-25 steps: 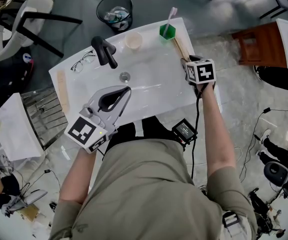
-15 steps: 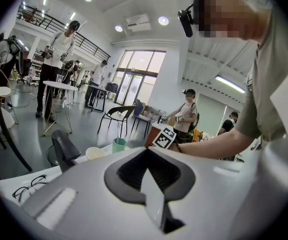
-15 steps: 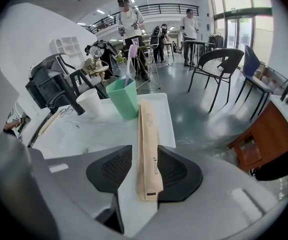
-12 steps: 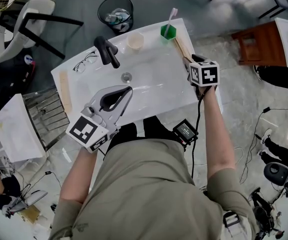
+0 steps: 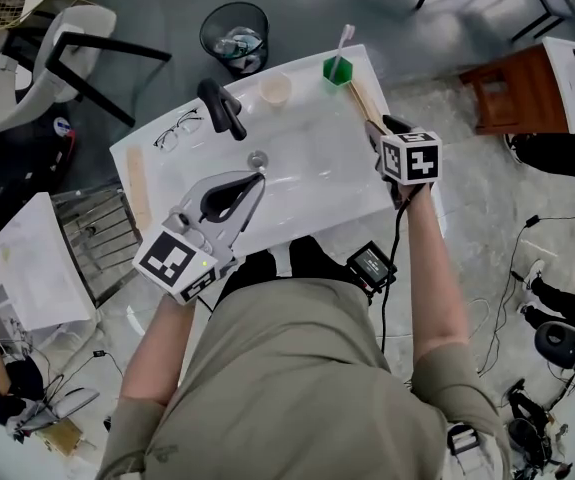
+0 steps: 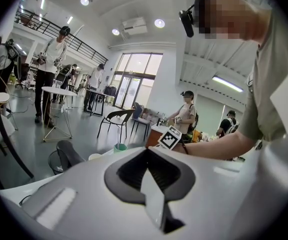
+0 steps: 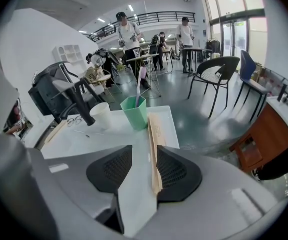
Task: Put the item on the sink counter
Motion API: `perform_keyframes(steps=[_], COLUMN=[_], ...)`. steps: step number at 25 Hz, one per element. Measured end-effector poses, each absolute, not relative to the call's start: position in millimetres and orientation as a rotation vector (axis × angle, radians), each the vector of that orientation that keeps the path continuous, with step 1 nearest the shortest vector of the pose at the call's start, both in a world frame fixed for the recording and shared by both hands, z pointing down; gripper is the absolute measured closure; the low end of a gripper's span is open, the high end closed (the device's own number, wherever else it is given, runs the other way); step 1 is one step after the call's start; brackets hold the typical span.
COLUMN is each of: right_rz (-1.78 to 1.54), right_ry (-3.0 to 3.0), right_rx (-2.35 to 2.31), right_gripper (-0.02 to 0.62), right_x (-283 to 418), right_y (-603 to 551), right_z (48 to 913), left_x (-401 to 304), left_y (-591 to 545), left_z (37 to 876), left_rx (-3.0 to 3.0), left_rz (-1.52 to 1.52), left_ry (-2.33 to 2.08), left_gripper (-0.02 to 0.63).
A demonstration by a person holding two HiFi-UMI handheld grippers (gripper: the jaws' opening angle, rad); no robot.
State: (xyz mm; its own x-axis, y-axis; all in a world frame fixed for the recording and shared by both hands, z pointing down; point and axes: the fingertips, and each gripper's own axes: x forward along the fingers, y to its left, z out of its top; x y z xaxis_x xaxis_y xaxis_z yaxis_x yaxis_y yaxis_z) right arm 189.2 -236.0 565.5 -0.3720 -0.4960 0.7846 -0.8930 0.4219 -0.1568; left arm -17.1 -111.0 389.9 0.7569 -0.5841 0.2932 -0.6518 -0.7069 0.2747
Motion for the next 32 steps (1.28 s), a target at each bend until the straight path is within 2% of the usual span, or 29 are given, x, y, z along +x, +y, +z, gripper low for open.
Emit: perform_keyframes(steps=[20, 25, 32], right_rz=[0.688, 0.672, 0.585], right_ry=[-2.276, -2.382, -2.531], right_rx=[1.259, 1.279, 1.263], right_gripper=[0.460, 0.526, 0.583], right_x=[141.1, 125.5, 102.7], right_y=[-202.9, -190.6, -173.2], right_z=[450.9, 420.0, 369.0], left_x=[-40.0, -48.1, -53.0], left_y=[-96.6, -91.5, -86.4], left_z=[366.1, 362.4, 356.0], left_rx=[2.648, 2.655, 2.673], left_rz=[0.223, 0.216, 0.203], left_ry=[-0.925, -0.922, -0.917], left_gripper=[0.600, 0.600, 0.600])
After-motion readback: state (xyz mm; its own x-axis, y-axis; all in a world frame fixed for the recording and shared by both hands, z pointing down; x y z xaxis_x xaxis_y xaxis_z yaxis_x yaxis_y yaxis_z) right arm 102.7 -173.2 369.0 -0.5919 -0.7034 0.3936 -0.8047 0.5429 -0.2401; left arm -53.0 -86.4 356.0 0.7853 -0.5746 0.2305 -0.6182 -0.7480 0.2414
